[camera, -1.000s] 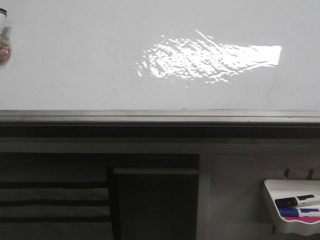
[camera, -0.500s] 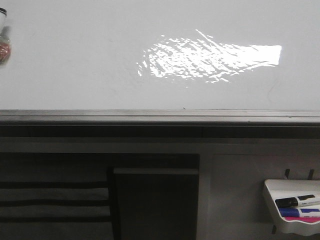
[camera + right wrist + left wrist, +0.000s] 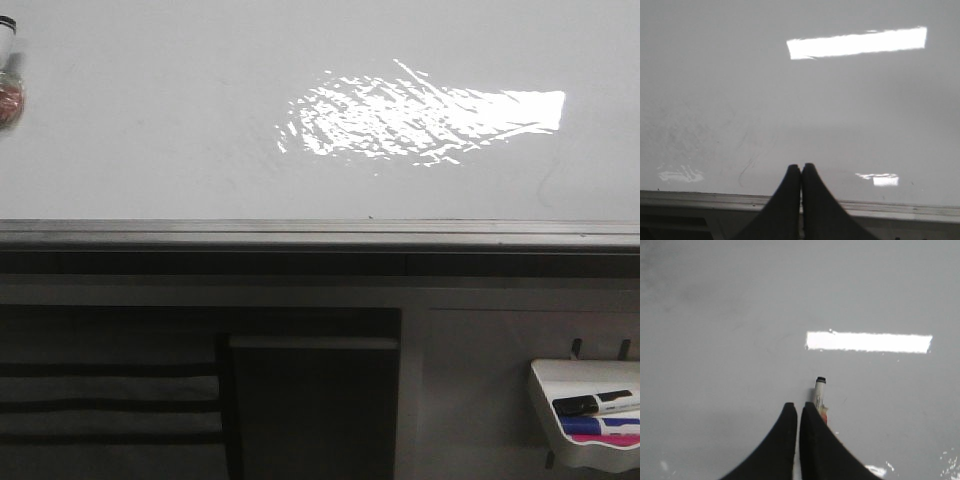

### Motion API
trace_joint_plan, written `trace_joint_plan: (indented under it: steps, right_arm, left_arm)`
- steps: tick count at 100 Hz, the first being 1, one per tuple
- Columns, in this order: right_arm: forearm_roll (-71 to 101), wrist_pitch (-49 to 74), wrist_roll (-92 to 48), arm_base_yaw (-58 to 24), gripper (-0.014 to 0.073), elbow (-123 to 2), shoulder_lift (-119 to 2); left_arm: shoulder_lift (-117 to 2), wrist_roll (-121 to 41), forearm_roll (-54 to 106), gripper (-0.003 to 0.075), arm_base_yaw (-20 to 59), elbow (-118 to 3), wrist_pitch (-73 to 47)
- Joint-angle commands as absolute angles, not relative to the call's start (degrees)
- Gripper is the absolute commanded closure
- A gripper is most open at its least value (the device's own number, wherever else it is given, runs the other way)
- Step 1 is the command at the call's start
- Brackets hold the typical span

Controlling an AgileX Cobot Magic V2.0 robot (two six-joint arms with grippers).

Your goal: Write number 9 on whiteboard

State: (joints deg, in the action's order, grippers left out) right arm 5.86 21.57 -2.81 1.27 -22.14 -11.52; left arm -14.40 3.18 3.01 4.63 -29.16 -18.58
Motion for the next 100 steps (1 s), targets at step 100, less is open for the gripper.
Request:
trace_joint_plan:
  steps: [100]
  right_arm:
    - [5.3, 20.9, -3.0, 1.6, 0.0666, -30.3, -30.8]
  left_arm:
    - [-38.6, 1.8, 3.2, 0.0741, 4.6, -38.5, -24.4]
